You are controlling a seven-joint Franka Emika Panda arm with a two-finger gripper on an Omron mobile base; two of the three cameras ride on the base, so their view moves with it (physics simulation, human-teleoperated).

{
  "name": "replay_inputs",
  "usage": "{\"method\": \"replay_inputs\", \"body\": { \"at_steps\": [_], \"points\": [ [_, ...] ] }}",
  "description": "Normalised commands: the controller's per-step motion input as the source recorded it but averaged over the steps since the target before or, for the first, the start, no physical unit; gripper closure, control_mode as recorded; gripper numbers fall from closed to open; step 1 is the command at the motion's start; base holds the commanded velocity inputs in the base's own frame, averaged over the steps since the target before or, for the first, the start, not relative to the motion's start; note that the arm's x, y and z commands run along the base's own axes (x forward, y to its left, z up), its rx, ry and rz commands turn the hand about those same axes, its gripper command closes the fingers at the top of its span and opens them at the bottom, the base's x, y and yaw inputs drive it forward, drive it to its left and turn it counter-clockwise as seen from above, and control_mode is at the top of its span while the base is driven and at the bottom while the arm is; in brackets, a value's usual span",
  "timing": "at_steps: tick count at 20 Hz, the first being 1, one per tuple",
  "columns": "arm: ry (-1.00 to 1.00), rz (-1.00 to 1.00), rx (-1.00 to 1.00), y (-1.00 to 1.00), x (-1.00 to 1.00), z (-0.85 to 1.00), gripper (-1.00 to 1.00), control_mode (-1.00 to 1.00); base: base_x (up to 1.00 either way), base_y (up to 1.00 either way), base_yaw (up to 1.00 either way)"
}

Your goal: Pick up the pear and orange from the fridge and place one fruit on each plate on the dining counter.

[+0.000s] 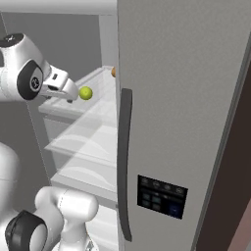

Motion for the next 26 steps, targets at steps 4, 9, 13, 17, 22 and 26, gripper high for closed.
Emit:
{"method": "replay_inputs", "body": {
  "at_steps": [4,9,13,17,22,26],
  "points": [
    [-0.10,-0.27,0.12,0.01,0.07,0.24,-1.00,-1.00,0.00,0.00,0.00],
    [0.00,-0.11,0.09,-0.09,0.07,0.21,-1.00,-1.00,0.00,0.00,0.00],
    [0.14,0.00,0.06,-0.21,0.28,0.01,-1.00,-1.00,0.00,0.00,0.00],
    [0.15,0.11,0.02,-0.10,0.35,0.00,-1.00,-1.00,0.00,0.00,0.00],
    [0.12,0.24,0.00,0.00,0.48,-0.07,-1.00,-1.00,0.00,0.00,0.00],
    [-0.02,0.19,0.02,0.00,0.41,-0.40,-1.00,-1.00,0.00,0.00,0.00]
  ]
}}
